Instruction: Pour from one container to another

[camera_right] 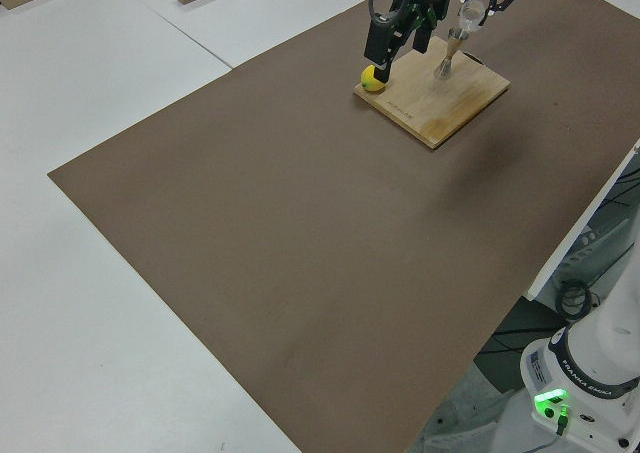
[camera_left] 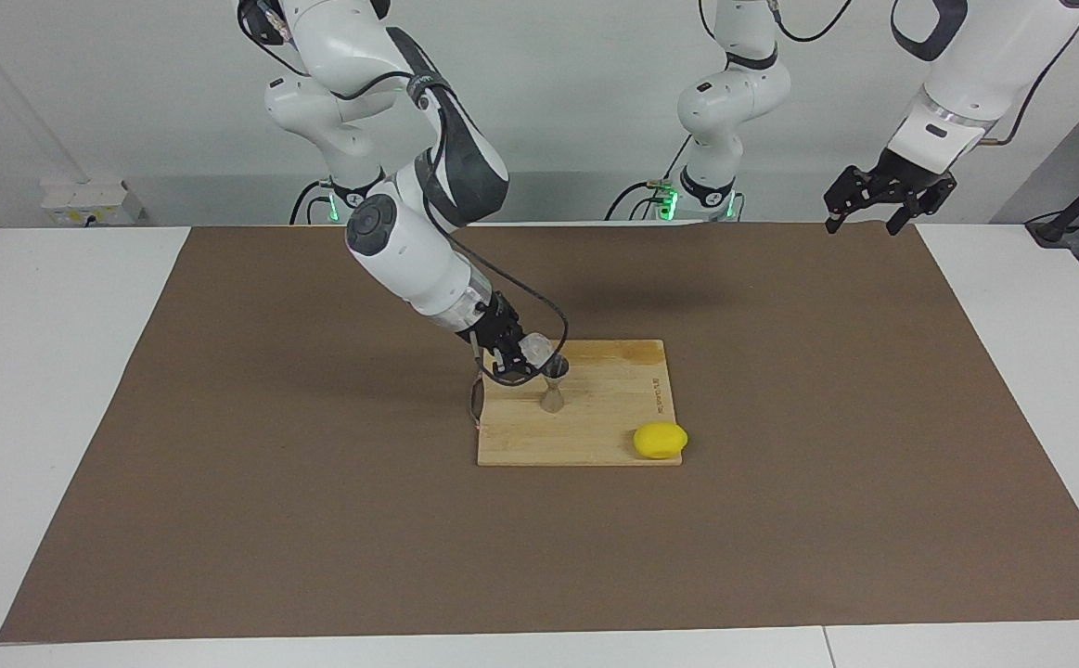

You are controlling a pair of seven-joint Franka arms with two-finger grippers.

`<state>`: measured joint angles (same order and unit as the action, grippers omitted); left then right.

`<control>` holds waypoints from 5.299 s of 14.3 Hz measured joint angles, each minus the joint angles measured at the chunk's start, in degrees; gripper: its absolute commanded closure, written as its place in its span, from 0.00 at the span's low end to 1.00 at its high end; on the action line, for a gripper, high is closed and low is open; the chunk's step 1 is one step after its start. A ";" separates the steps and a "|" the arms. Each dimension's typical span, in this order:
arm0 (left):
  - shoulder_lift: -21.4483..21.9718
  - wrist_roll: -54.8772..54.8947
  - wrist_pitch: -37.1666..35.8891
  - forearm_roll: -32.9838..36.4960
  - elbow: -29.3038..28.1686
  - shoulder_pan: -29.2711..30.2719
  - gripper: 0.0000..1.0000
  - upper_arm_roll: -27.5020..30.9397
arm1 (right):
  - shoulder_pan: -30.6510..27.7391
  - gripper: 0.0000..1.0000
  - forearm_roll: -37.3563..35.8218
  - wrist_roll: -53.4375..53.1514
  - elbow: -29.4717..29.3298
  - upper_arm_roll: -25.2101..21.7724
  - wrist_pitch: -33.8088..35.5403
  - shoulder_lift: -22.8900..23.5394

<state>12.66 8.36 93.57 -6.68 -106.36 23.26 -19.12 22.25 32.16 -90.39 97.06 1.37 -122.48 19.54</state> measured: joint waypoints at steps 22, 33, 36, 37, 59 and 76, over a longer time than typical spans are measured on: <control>-13.23 -4.76 6.82 6.50 9.85 -21.70 0.00 18.54 | 0.85 1.00 -4.42 -1.28 -0.33 0.07 -0.12 0.27; -11.70 -4.77 4.83 6.55 10.04 -21.54 0.00 18.77 | 0.86 1.00 -5.32 -1.38 -0.47 0.06 -0.13 0.31; -11.70 -4.77 4.84 6.55 10.04 -21.55 0.00 18.65 | 0.87 1.00 -5.35 -1.38 -0.53 0.06 -0.22 0.33; -11.70 -4.77 4.85 6.55 10.04 -21.55 0.00 18.64 | 0.87 1.00 -5.42 -1.39 -0.56 0.06 -0.30 0.33; -10.80 -4.98 3.89 6.55 10.28 -21.48 0.00 18.58 | 1.56 1.00 -7.47 -2.49 -0.64 0.07 -1.63 0.44; -10.58 -4.98 3.58 6.55 10.30 -21.48 0.00 18.49 | 0.59 1.00 -4.51 -4.41 -1.52 -0.19 -1.63 0.61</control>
<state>2.08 3.38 97.15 -0.12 -96.06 1.79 -0.63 22.84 27.66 -94.80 95.54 1.17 -124.11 20.15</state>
